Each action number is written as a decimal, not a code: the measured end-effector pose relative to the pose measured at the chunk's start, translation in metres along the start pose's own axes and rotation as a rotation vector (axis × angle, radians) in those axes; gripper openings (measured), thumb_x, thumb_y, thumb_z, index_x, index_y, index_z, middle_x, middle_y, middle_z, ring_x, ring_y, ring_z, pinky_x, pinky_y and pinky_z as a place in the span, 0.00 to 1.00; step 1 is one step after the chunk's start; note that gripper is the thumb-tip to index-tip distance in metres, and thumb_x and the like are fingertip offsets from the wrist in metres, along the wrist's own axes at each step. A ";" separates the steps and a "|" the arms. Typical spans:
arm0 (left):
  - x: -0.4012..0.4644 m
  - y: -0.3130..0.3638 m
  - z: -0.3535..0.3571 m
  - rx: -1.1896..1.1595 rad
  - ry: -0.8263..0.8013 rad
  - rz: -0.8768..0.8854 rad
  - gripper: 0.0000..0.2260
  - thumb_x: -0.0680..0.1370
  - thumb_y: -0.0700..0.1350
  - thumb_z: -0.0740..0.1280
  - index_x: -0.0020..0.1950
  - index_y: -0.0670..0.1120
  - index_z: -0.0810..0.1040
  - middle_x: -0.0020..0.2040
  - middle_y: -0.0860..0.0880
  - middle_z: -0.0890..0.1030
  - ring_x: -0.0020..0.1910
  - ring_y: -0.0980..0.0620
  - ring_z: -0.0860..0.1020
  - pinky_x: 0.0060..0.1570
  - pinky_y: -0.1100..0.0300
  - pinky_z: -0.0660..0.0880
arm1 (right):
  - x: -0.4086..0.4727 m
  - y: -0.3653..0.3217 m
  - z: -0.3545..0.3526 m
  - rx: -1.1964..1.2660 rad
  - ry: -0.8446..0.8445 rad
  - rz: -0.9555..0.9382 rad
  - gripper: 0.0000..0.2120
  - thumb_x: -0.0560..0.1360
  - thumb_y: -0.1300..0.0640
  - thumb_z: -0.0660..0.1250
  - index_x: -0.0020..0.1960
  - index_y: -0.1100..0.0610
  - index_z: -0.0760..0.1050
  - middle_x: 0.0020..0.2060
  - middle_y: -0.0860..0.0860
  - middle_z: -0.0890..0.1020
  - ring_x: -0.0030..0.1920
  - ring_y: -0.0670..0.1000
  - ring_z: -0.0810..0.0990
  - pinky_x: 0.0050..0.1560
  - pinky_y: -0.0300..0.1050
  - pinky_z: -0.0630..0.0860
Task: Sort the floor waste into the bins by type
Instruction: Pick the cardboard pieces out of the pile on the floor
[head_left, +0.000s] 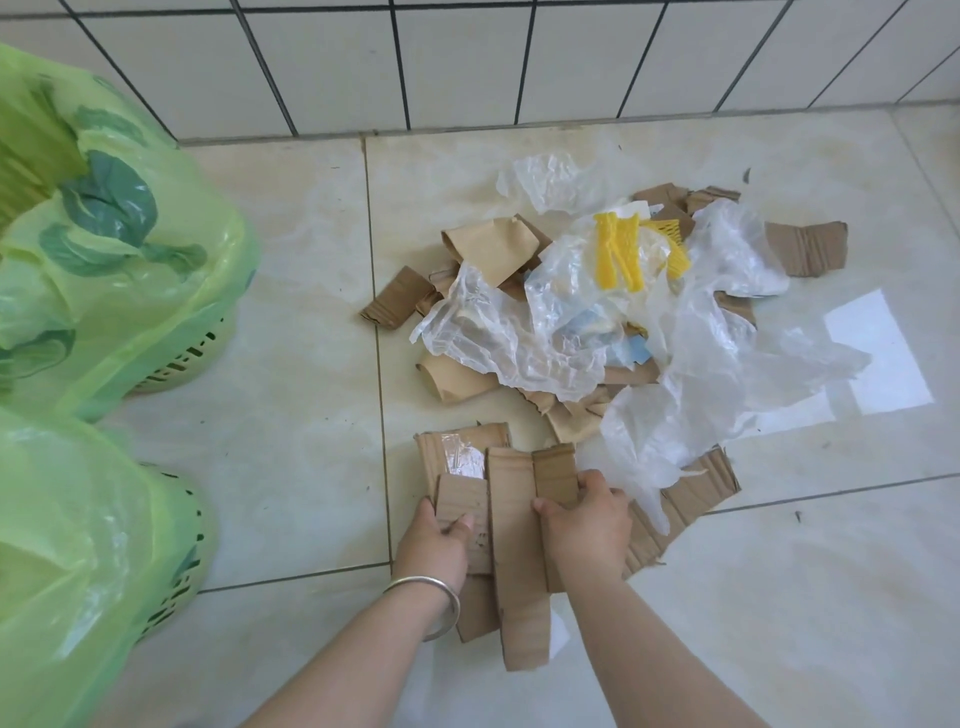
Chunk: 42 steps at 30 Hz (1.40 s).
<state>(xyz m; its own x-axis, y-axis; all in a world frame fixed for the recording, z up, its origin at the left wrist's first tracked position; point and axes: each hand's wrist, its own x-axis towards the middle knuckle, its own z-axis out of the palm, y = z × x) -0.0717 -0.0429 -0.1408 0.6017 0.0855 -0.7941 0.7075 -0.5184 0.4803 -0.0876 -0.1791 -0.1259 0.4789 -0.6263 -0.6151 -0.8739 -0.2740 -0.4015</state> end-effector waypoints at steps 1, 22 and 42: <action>0.000 0.000 0.001 -0.007 0.003 -0.003 0.09 0.78 0.46 0.64 0.54 0.43 0.71 0.54 0.43 0.82 0.54 0.43 0.79 0.58 0.53 0.74 | 0.001 0.001 0.000 -0.006 -0.010 0.008 0.21 0.71 0.55 0.72 0.61 0.59 0.72 0.58 0.57 0.74 0.55 0.57 0.74 0.51 0.46 0.70; -0.160 0.040 -0.150 -0.390 0.327 0.533 0.07 0.78 0.41 0.63 0.46 0.53 0.68 0.37 0.61 0.77 0.36 0.68 0.77 0.37 0.71 0.71 | -0.178 -0.144 -0.073 0.059 -0.085 -0.449 0.08 0.75 0.54 0.66 0.50 0.58 0.78 0.38 0.50 0.81 0.41 0.53 0.78 0.38 0.44 0.72; -0.150 -0.069 -0.324 -0.740 0.536 0.368 0.17 0.77 0.35 0.64 0.65 0.44 0.72 0.53 0.48 0.79 0.59 0.47 0.77 0.50 0.66 0.70 | -0.316 -0.222 0.102 0.313 -0.437 -0.625 0.13 0.71 0.69 0.62 0.39 0.51 0.74 0.34 0.50 0.77 0.37 0.51 0.73 0.34 0.41 0.68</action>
<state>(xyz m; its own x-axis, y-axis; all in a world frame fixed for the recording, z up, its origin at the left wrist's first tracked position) -0.0909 0.2557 0.0659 0.7899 0.4949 -0.3621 0.3859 0.0578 0.9207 -0.0366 0.1542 0.0884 0.9150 -0.0672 -0.3979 -0.4025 -0.2218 -0.8881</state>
